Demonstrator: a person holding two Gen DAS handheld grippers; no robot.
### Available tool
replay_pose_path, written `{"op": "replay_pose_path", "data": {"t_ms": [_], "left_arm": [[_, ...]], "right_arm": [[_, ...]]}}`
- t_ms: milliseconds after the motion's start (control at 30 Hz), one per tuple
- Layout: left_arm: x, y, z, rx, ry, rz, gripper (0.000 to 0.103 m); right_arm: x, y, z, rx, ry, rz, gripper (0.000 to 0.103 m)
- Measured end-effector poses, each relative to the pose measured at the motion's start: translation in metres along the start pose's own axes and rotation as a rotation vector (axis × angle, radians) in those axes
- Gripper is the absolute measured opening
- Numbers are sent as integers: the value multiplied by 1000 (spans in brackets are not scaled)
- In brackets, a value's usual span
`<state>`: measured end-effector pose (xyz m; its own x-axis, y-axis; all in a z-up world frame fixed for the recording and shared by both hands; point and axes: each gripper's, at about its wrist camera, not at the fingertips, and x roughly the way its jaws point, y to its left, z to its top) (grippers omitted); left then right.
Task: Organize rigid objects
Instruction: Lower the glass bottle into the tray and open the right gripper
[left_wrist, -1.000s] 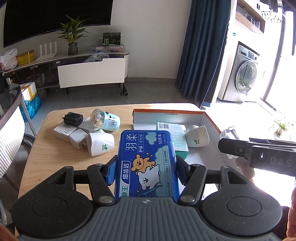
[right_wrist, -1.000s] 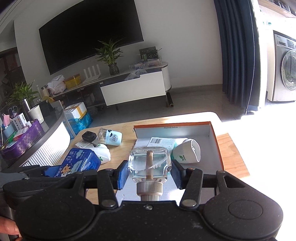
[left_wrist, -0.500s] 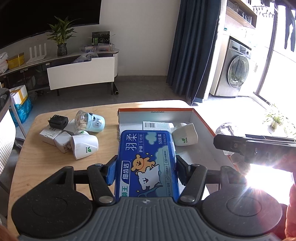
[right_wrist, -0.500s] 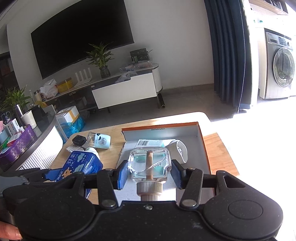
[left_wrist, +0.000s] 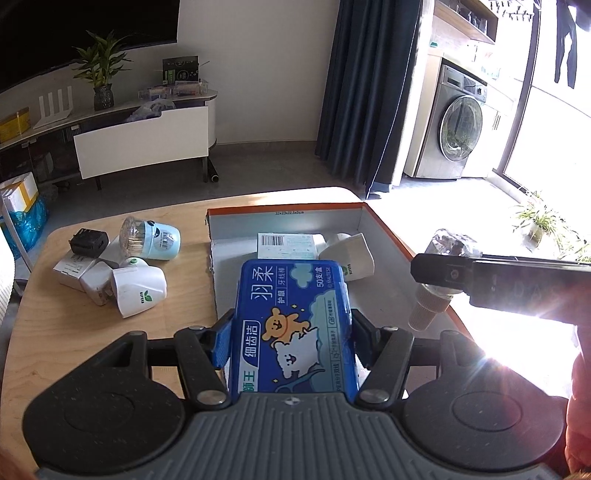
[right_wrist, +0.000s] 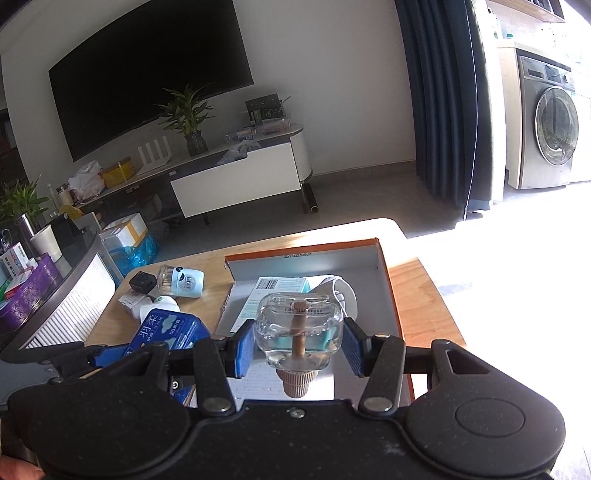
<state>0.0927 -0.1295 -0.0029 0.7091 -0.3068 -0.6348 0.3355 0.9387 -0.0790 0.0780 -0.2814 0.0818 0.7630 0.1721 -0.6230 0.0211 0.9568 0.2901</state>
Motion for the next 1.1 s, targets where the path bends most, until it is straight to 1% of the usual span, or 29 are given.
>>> {"op": "replay_pose_path", "data": {"t_ms": [467, 933, 967, 1000, 1067, 1100], "left_arm": [[10, -12, 0, 21, 21, -25, 63], [19, -16, -1, 30, 43, -36, 63], [20, -17, -1, 30, 45, -36, 63], [20, -17, -1, 31, 45, -36, 63], [22, -17, -2, 34, 47, -38, 63], [23, -18, -2, 34, 49, -38, 63]], "right_arm": [[11, -11, 0, 12, 26, -40, 60], [36, -14, -2, -8, 84, -81, 60], [36, -14, -2, -6, 71, -82, 61], [32, -16, -2, -5, 35, -69, 62], [27, -17, -1, 0, -8, -58, 69], [24, -19, 1, 2, -30, -60, 70]]}}
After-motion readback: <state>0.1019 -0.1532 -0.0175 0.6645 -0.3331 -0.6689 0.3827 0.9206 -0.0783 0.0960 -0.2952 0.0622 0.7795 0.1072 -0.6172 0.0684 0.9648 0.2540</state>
